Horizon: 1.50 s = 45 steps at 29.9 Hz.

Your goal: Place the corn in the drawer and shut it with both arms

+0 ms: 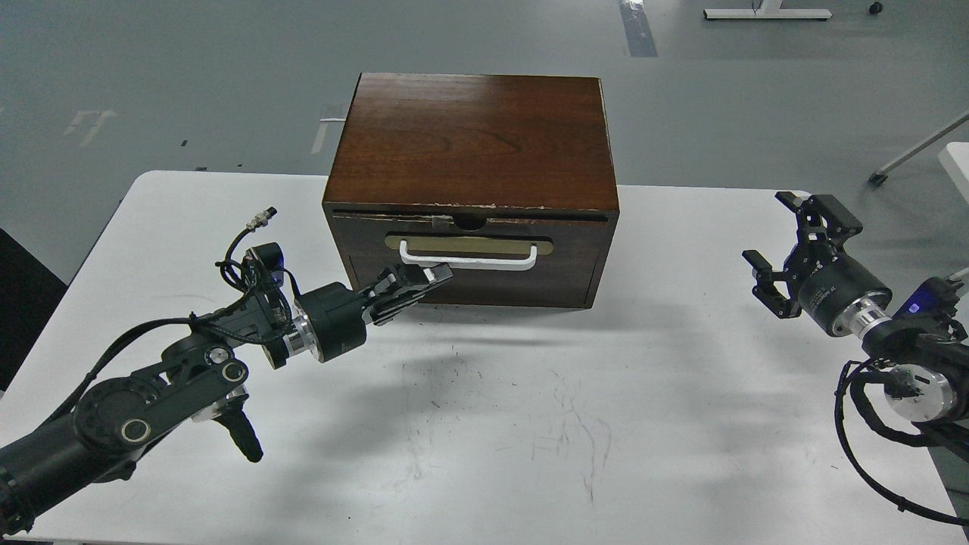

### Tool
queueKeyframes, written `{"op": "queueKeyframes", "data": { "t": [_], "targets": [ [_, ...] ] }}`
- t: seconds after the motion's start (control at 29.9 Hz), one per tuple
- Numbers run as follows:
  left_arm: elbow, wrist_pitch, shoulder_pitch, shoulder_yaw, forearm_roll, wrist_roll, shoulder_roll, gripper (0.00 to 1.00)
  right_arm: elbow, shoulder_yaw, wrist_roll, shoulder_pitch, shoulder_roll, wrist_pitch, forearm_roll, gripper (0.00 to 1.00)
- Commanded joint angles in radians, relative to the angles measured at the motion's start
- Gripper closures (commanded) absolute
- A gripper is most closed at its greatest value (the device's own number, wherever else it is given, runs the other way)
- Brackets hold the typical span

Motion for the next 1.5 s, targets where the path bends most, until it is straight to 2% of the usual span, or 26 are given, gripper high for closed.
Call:
{"op": "queueKeyframes", "data": {
  "t": [0.0, 0.6, 0.74, 0.97, 1.1, 1.2, 1.24, 1.27, 1.3, 1.47],
  "targets": [
    [0.001, 0.000, -0.006, 0.003, -0.004, -0.001, -0.001, 1.00, -0.001, 0.001, 0.000, 0.000, 0.000, 0.000, 0.000, 0.03],
    [0.028, -0.011, -0.016, 0.003, -0.008, -0.004, -0.001, 1.00, -0.001, 0.001, 0.000, -0.006, -0.002, 0.000, 0.000, 0.03],
    [0.000, -0.118, -0.006, 0.004, -0.031, -0.013, 0.020, 1.00, -0.001, 0.001, 0.000, -0.006, -0.002, 0.000, 0.000, 0.03],
    [-0.132, -0.170, 0.007, 0.007, -0.053, -0.023, 0.138, 1.00, -0.001, 0.003, 0.000, -0.006, -0.002, 0.000, 0.000, 0.03],
    [-0.218, -0.221, 0.017, 0.001, -0.160, -0.073, 0.228, 1.00, -0.001, 0.004, 0.000, -0.006, -0.003, 0.000, 0.000, 0.03],
    [-0.241, -0.224, 0.016, -0.008, -0.277, -0.073, 0.276, 0.67, -0.001, 0.006, 0.000, -0.006, -0.002, 0.000, 0.000, 0.03],
    [-0.241, -0.224, 0.016, -0.020, -0.347, -0.073, 0.296, 0.37, -0.001, 0.011, 0.000, -0.006, -0.002, 0.000, 0.000, 0.03],
    [-0.241, -0.224, 0.017, -0.031, -0.381, -0.073, 0.307, 0.21, -0.001, 0.011, 0.000, -0.006, -0.002, 0.000, 0.000, 0.03],
    [-0.241, -0.229, 0.017, -0.054, -0.445, -0.073, 0.324, 0.00, -0.001, 0.011, 0.000, -0.006, -0.002, 0.000, 0.000, 0.03],
    [-0.209, -0.246, 0.017, -0.126, -0.660, -0.073, 0.390, 0.00, -0.001, 0.011, 0.000, -0.006, -0.002, 0.002, 0.000, 0.03]
  ]
}}
